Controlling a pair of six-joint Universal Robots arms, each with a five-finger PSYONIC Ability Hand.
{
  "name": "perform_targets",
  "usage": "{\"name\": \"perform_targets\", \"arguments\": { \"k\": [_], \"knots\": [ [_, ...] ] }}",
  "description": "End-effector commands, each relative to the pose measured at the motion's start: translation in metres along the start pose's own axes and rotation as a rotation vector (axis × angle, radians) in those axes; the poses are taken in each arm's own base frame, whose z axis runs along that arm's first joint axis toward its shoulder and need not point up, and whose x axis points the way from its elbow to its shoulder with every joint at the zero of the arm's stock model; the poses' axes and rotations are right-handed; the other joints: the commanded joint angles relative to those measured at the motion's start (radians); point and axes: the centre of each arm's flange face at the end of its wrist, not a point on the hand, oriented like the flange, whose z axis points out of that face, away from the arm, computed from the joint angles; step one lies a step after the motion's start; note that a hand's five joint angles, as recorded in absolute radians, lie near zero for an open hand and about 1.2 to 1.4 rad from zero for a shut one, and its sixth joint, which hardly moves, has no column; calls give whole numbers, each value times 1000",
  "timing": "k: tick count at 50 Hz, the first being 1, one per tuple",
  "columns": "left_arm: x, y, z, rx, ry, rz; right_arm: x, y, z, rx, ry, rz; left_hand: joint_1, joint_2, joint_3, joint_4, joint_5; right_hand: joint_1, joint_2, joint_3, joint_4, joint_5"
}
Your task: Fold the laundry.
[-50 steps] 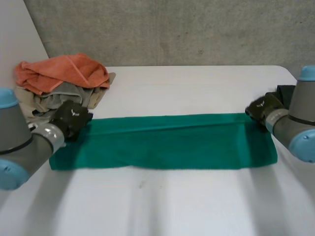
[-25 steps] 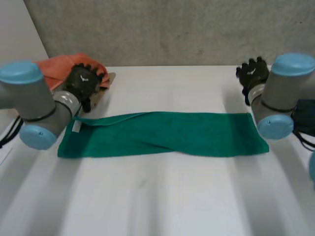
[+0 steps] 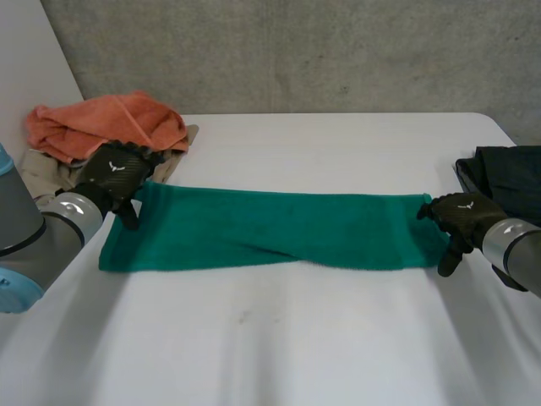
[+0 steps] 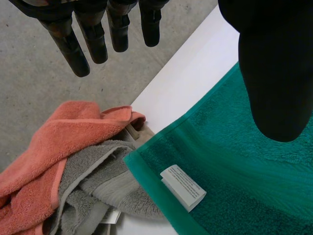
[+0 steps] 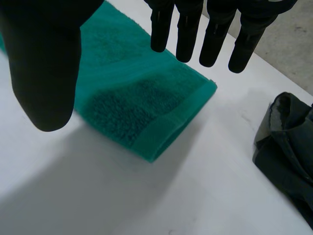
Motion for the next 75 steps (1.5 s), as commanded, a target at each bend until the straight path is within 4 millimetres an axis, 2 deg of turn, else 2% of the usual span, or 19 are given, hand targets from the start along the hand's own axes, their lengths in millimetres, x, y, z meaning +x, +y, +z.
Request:
{"name": "perform_targets", "arguments": {
  "k": [1,4,9,17,22,27,31,34,35,42,46,48,50,53,59,68,72,74,75],
  "knots": [
    [7,-4,0,9,13,1,0,17,18,17,6,-10,-18,-27,-33,-25,-43,199,212,196,193,186],
    [12,-6,-1,13,27,2,1,27,31,-4,19,-22,-18,-27,-33,-25,-43,1034,1047,1031,1028,1021],
    [15,-8,-3,17,33,3,28,28,37,-7,183,-41,-18,-27,-33,-25,-43,1038,1051,1035,1032,1025],
    [8,-16,-13,31,13,6,128,29,13,-73,461,-225,-18,-27,-33,-25,-43,1038,1051,1035,1032,1025],
    [7,-17,-19,30,10,-2,122,21,15,-59,444,-340,-18,-27,-33,-25,-43,1038,1051,1035,1032,1025],
    [9,-19,-22,32,11,-10,62,-25,22,172,300,-383,-18,-27,-33,-25,-43,1038,1051,1035,1032,1025],
    [7,-25,-26,47,3,-18,-22,-74,7,452,95,-491,-18,-27,-33,-25,-43,1038,1051,1035,1032,1025],
    [6,-27,-27,53,0,-25,-75,-89,-7,579,-36,-537,-18,-27,-33,-25,-43,1038,1051,1035,1032,1025],
    [5,-29,-28,57,-1,-34,-109,-93,-16,640,-124,-570,-18,-27,-33,-25,-43,1038,1051,1035,1032,1025],
    [9,-31,-32,62,9,-91,-241,-57,-36,723,-464,-666,-18,-27,-33,-25,-43,1038,1051,1035,1032,1025],
    [14,-31,-33,60,24,-101,-270,-41,-38,684,-525,-695,-18,-27,-33,-25,-43,1038,1051,1035,1032,1025],
    [18,-33,-34,64,34,-99,-268,-38,-34,641,-503,-690,-18,-27,-33,-25,-43,734,747,730,728,721],
    [23,-35,-35,71,49,-97,-258,-38,-31,590,-457,-663,-18,-27,-33,-25,-43,-183,-170,-187,-189,-196],
    [29,-39,-36,82,64,-93,-252,-43,-33,570,-426,-594,-18,-27,-33,-25,-43,-183,-170,-187,-189,-196],
    [36,-49,-37,113,85,-85,-172,-78,-47,518,-297,-232,-18,-27,-33,-25,-43,-183,-170,-187,-189,-196],
    [54,-57,-40,138,131,-76,-123,-15,-24,186,-244,-61,-18,-27,-33,-25,-43,-183,-170,-187,-189,-196],
    [57,-55,-40,130,141,-78,-95,5,-8,95,-161,-134,-18,-27,-33,-25,-43,413,426,409,407,400],
    [59,-56,-41,130,146,-77,-87,5,-4,81,-115,-206,-18,-27,-33,-25,-43,1016,1029,1013,1010,1003],
    [60,-55,-41,129,146,-77,-85,4,-3,87,-99,-224,-18,-27,-33,-25,-43,1038,1051,1035,1032,1025]
  ]
}}
